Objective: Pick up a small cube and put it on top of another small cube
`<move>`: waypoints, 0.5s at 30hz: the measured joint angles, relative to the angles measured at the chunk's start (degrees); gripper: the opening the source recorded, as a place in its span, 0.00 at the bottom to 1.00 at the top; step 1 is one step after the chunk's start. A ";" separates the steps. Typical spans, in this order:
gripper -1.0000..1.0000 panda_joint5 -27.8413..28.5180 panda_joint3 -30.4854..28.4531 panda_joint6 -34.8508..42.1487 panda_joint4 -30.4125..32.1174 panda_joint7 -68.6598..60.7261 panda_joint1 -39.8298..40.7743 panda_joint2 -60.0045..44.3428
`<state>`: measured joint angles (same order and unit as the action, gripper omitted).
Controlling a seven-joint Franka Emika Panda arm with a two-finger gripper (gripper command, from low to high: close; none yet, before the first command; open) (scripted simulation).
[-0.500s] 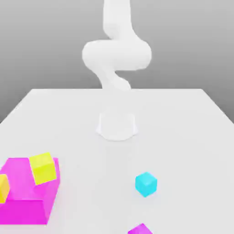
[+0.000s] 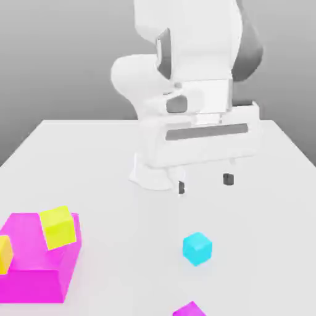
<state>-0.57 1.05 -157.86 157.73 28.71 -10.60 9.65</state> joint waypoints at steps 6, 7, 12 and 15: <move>0.50 1.20 0.98 -9.67 6.04 -3.49 -1.82 -13.02; 0.50 1.57 0.76 -11.34 5.83 -3.33 -1.98 -15.10; 0.00 2.51 -0.67 -19.42 4.14 -2.69 -3.21 -25.06; 0.00 2.55 -0.67 -19.41 4.14 -2.65 -3.21 -25.06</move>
<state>1.98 0.38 -177.27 161.87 26.06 -13.81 -15.41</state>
